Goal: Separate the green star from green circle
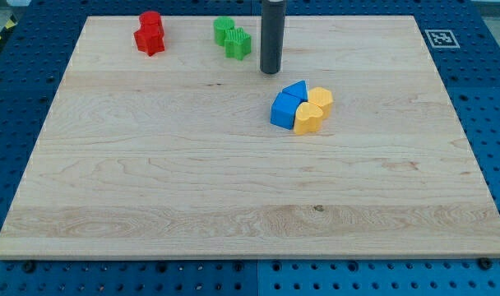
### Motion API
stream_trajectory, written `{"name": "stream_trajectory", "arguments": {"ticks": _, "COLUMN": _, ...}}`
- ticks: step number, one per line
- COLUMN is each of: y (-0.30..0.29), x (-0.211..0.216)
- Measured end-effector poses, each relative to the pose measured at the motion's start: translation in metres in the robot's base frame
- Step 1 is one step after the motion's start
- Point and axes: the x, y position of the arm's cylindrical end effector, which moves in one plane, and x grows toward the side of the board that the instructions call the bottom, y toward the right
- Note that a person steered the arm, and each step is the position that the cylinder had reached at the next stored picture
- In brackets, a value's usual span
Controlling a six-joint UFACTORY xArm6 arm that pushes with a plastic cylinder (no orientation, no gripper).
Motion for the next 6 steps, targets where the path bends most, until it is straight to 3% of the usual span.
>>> {"name": "stream_trajectory", "arguments": {"ticks": 3, "y": 0.047, "x": -0.040}}
{"name": "stream_trajectory", "arguments": {"ticks": 6, "y": -0.064, "x": -0.091}}
